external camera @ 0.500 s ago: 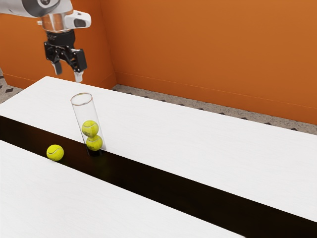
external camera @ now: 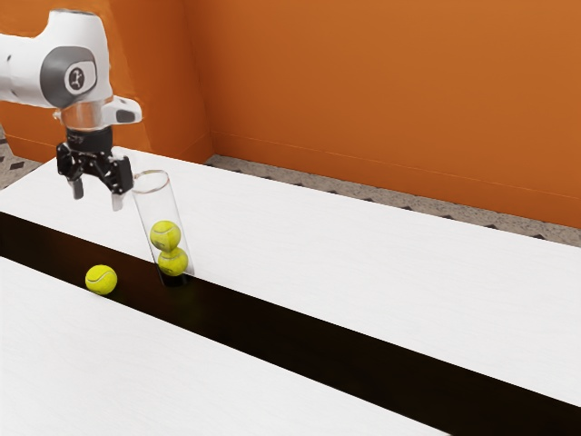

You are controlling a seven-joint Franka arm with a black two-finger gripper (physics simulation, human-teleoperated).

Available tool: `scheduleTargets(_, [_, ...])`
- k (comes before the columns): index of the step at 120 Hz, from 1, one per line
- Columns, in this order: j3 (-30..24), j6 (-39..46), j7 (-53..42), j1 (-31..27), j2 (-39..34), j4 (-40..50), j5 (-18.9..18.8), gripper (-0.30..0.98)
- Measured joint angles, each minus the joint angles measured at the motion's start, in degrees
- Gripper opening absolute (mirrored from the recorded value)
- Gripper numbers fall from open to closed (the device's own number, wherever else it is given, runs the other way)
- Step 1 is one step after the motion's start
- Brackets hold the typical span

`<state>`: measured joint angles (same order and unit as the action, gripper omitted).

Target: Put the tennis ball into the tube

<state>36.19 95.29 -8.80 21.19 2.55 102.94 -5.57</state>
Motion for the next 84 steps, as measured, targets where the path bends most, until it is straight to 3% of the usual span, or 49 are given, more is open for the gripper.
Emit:
scheduleTargets(18, [2.9, 5.9, -0.3, -4.4, 0.2, 4.6, 0.4, 0.69])
scheduleTargets(50, [6.6, 16.0, -2.3, -4.4, 2.0, 10.7, 1.8, 0.69])
scheduleTargets(68, [6.6, 22.9, -5.4, -8.9, 8.1, 12.7, 7.8, 0.69])
scheduleTargets(84, [3.0, 27.3, -8.5, -11.2, 13.7, 12.3, 12.8, 0.69])
